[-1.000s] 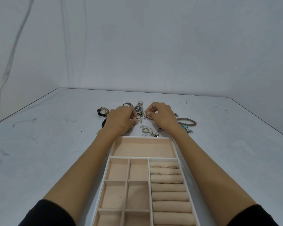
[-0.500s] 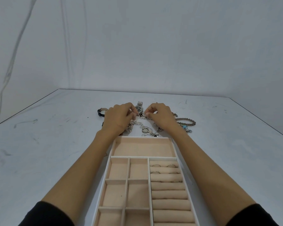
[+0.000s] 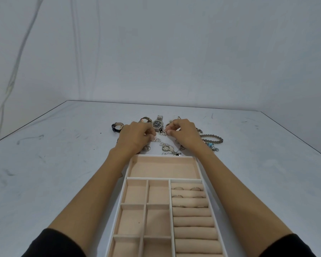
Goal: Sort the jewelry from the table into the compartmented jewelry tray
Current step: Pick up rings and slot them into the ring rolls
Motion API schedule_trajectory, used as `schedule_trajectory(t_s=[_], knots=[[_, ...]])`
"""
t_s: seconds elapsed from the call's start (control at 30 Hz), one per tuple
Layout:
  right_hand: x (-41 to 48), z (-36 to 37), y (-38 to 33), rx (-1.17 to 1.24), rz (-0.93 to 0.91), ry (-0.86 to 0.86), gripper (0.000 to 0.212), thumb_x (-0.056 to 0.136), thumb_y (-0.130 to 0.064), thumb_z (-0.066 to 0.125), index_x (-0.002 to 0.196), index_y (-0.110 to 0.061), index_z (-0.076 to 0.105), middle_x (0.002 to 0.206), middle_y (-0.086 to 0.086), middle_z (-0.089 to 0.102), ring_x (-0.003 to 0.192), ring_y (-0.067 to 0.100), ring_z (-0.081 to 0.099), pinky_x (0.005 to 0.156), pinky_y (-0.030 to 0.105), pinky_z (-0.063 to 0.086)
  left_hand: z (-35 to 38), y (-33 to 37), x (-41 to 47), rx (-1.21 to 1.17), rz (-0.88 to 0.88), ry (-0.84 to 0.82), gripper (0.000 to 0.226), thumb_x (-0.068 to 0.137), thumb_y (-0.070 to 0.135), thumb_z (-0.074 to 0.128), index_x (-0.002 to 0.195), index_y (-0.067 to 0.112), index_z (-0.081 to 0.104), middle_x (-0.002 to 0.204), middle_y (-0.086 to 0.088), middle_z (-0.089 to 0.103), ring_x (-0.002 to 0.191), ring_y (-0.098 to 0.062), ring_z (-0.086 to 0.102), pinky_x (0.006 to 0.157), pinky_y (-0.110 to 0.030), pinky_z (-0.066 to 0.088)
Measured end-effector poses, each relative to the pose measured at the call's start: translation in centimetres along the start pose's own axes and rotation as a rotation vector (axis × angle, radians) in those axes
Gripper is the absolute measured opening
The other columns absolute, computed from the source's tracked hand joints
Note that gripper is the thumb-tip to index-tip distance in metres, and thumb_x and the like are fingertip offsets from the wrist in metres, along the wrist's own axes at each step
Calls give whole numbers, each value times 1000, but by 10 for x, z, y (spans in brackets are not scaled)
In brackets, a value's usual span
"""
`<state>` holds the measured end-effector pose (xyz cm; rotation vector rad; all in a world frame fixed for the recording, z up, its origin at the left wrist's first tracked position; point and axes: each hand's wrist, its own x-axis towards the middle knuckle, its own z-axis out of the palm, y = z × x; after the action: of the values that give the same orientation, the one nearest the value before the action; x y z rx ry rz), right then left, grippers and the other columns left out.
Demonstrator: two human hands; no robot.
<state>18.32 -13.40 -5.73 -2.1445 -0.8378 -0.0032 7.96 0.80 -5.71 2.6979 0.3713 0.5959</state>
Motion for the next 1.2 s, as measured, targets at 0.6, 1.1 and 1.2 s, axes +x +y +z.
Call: schedule_trajectory(t_s=[0.6, 1.1, 1.2], knots=[[-7, -9, -11, 151, -1, 16, 9, 86, -10, 65, 92, -11, 71, 92, 2, 69, 79, 7, 59, 68, 20, 43, -18, 16, -4, -516, -24, 220, 15, 86, 8, 67, 99, 14, 73, 82, -6, 74, 79, -17, 70, 84, -35, 56], [-75, -67, -31, 439, -43, 81, 9, 84, -6, 69, 91, -7, 75, 73, 3, 70, 57, 6, 56, 53, 14, 43, -56, 34, -75, -636, 6, 197, 13, 83, 12, 73, 85, 24, 75, 84, 6, 75, 75, -4, 66, 69, -8, 48], [-103, -74, -29, 457, -50, 52, 10, 84, -5, 69, 93, -5, 75, 77, 10, 71, 57, 5, 55, 57, 17, 46, -56, 42, -96, -674, 15, 157, 13, 81, 12, 74, 86, 24, 76, 84, 13, 74, 76, -5, 65, 70, -13, 48]])
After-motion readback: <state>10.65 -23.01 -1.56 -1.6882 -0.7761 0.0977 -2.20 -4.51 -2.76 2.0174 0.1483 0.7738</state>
